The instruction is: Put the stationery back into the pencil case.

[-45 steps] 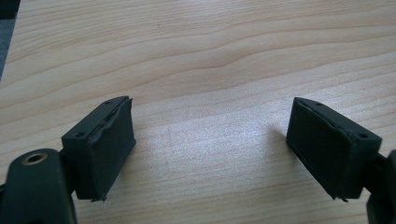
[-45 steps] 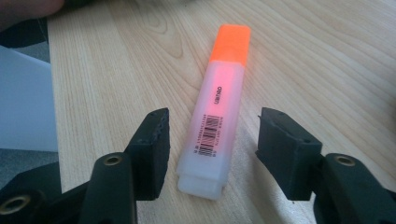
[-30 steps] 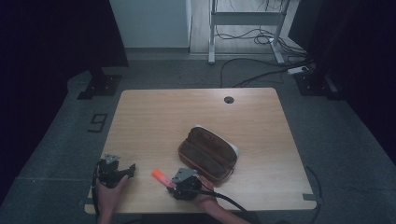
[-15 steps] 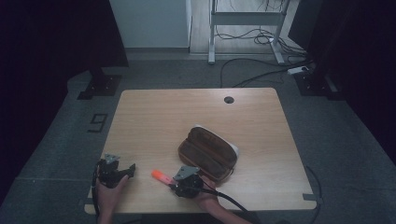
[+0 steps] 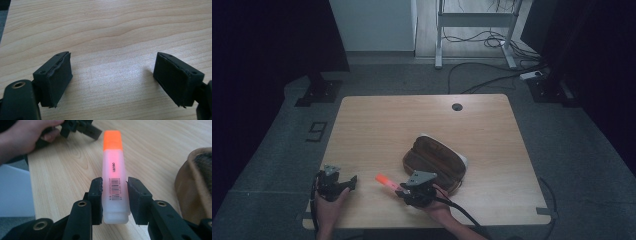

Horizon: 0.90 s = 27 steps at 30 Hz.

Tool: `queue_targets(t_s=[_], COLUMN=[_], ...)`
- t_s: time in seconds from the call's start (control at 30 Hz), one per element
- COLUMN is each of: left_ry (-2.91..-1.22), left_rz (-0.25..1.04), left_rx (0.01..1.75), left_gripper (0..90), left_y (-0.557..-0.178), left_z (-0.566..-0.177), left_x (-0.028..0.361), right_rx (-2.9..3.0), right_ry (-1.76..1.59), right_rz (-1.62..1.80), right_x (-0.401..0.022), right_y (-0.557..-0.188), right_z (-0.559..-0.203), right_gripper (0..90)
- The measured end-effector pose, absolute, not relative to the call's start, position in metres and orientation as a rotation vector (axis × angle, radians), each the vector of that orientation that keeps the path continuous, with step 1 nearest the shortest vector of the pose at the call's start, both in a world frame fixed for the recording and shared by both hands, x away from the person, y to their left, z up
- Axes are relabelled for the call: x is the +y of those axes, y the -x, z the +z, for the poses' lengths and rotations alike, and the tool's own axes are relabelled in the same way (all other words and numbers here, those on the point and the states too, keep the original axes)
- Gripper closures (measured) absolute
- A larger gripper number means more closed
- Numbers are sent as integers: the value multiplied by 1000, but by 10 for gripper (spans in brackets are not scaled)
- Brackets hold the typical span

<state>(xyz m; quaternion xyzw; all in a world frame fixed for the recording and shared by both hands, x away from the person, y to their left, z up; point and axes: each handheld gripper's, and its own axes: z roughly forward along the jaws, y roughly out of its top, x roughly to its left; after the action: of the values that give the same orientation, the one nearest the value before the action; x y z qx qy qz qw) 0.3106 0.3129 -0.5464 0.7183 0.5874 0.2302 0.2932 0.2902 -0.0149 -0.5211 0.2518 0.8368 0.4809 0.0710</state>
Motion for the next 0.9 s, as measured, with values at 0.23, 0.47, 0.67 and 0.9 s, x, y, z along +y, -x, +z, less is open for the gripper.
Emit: queue_targets(t_s=[0.23,0.47,0.67,0.9], left_ry=[-1914,-1914,-1915,-1915], left_rz=[613,613,613,613], left_rx=[1564,1564,1564,1564], left_gripper=[150,150,150,150], left_y=[-311,-311,-311,-311], left_z=[-546,-546,-546,-546], left_x=[313,313,313,313], right_rx=[2495,2479,2463,2437], right_ry=[-757,-762,-769,-779], right_rz=[1488,1514,1535,1549], right_x=[-23,-31,-38,-46], right_y=[-291,-294,-296,-299], right_z=[-511,-504,-498,-493], right_gripper=[649,649,649,649])
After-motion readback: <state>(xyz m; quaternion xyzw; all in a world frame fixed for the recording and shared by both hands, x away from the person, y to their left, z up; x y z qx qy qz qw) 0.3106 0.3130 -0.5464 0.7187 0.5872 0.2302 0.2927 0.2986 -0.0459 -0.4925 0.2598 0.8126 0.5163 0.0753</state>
